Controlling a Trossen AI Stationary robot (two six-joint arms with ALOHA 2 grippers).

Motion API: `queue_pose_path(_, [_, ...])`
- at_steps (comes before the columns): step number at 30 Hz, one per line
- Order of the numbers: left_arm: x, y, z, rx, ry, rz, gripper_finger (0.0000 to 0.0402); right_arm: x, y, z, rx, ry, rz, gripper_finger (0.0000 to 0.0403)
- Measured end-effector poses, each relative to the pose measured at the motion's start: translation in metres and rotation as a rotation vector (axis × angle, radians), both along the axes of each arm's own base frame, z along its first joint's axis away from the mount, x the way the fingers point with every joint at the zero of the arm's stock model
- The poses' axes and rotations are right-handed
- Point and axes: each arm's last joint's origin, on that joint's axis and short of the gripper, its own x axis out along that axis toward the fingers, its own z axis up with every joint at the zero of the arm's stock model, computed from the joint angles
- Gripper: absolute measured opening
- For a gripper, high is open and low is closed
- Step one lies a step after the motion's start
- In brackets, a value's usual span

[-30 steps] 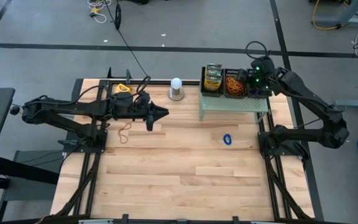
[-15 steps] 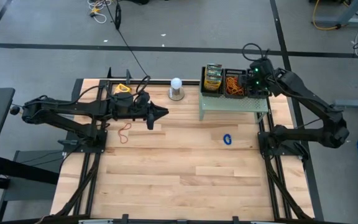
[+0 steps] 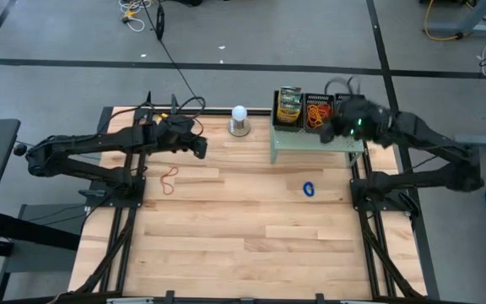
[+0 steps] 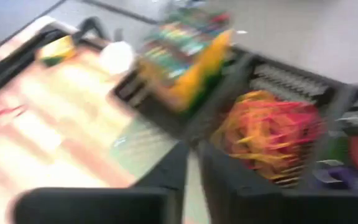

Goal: Pick & Place Office Desk Supplies
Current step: Put the crayon box into the left basket on the shelf

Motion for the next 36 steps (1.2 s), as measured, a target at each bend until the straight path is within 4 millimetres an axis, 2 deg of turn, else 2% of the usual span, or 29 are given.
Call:
queue_pose_path(3, [-0.013,0.016,-0.013,-0.038,0.153,0.1,0.0007,0.012,0.025,-0.009,-0.003,-0.026,0.102,0.0011])
queue_pose_path(6, [-0.027,0.04,-0.029,-0.094,0.305,0.187,0.0018,0.027,0.049,-0.019,-0.025,-0.078,0.175,0.0016])
queue_pose_path(10, [-0.045,0.081,-0.051,-0.15,0.463,0.276,0.0054,0.042,0.071,-0.03,-0.068,-0.153,0.222,0.0023])
queue_pose_path(15, [-0.063,0.122,-0.083,-0.196,0.64,0.332,0.0123,0.049,0.082,-0.034,-0.085,-0.166,0.257,0.0008])
queue_pose_path(18, [-0.066,0.139,-0.098,-0.168,0.7,0.353,0.0165,0.05,0.082,-0.033,-0.089,-0.179,0.257,0.0004])
queue_pose_path(22, [-0.061,0.15,-0.101,-0.128,0.725,0.388,0.0204,0.05,0.082,-0.031,-0.093,-0.203,0.248,0.001])
queue_pose_path(26, [-0.053,0.155,-0.1,-0.044,0.691,0.385,0.0213,0.051,0.082,-0.029,-0.109,-0.22,0.253,0.0009])
queue_pose_path(31, [-0.058,0.162,-0.106,-0.054,0.736,0.396,0.0191,0.052,0.082,-0.028,-0.117,-0.22,0.26,0.0006])
queue_pose_path(36, [-0.051,0.168,-0.112,-0.058,0.754,0.368,0.0157,0.052,0.082,-0.028,-0.117,-0.22,0.259,0.0008])
